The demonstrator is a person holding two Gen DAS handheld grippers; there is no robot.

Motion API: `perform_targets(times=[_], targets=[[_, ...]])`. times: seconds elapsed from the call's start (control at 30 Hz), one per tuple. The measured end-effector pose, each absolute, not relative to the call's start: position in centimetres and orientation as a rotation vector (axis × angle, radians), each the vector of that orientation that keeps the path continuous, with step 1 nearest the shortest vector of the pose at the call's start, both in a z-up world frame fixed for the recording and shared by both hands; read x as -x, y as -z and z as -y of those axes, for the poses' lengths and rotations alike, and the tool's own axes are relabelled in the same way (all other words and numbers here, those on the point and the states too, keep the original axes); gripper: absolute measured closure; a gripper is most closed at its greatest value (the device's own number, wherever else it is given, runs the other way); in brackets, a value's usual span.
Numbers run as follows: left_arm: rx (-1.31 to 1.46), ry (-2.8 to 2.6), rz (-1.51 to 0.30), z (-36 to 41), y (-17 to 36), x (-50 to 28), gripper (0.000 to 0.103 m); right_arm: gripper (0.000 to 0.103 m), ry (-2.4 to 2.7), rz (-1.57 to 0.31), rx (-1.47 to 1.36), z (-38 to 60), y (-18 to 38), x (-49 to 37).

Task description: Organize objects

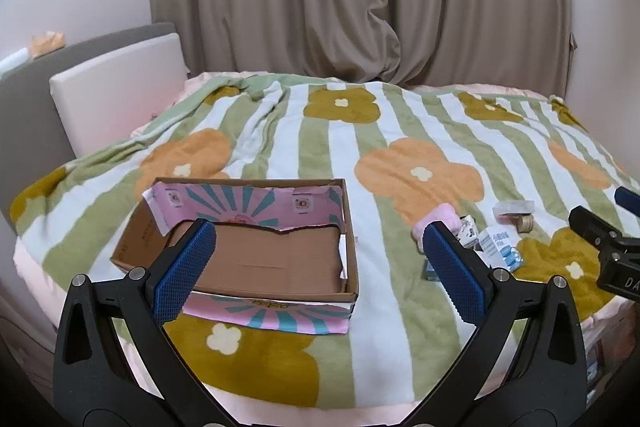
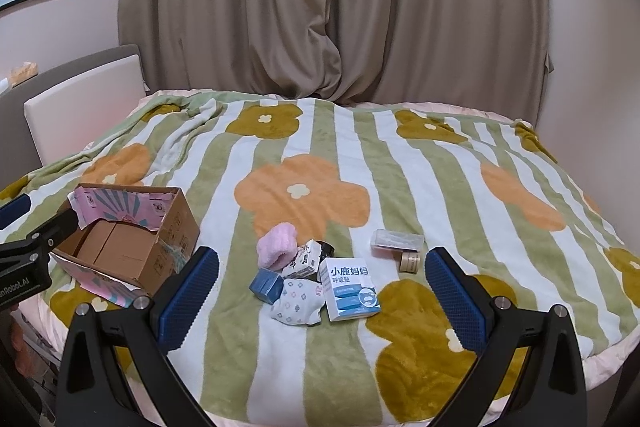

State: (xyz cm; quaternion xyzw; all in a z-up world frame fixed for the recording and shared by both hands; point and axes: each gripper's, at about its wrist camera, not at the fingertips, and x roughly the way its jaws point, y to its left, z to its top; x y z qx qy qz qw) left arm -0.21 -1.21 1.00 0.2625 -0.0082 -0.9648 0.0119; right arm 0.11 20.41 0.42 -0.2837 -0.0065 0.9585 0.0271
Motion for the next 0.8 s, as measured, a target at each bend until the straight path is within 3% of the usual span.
perform_targets(times=[0.8], targets=[[-0.818,3.023,-0.001,1.07,-1.07,0.23,0.000,0.000,-2.981,0.017,0.874,-20.15,-0.56,-0.24]])
